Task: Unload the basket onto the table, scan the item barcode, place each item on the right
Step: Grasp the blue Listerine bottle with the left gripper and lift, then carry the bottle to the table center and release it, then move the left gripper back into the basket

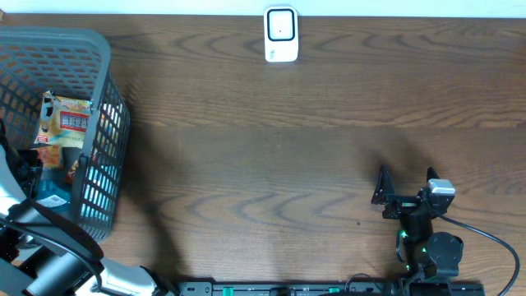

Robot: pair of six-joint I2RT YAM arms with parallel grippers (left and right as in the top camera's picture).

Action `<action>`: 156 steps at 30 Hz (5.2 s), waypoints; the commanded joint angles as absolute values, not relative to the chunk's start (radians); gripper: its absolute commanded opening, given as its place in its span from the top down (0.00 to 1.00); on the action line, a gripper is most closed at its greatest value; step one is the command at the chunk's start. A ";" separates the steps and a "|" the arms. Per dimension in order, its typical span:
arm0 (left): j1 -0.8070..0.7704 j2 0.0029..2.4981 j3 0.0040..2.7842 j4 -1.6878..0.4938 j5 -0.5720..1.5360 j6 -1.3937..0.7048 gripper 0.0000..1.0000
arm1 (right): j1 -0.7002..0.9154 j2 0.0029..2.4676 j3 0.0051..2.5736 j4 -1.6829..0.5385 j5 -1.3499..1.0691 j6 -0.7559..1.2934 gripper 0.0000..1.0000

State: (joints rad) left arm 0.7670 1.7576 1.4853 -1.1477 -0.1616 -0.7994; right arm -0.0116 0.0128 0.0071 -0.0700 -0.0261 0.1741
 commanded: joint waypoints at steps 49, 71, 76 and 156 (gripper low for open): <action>-0.275 1.530 1.521 -0.841 0.395 -0.851 0.81 | -0.007 0.011 0.006 -0.073 -0.021 0.163 0.01; -0.606 2.053 1.521 -0.308 0.410 -1.008 0.69 | -0.007 0.011 0.006 -0.073 -0.021 0.163 0.01; -0.610 2.053 1.521 -0.317 0.406 -0.979 0.46 | -0.007 0.011 0.006 -0.073 -0.021 0.163 0.01; -0.028 1.033 1.522 -0.840 -0.492 -0.540 0.02 | -0.007 0.011 0.006 -0.073 -0.021 0.163 0.01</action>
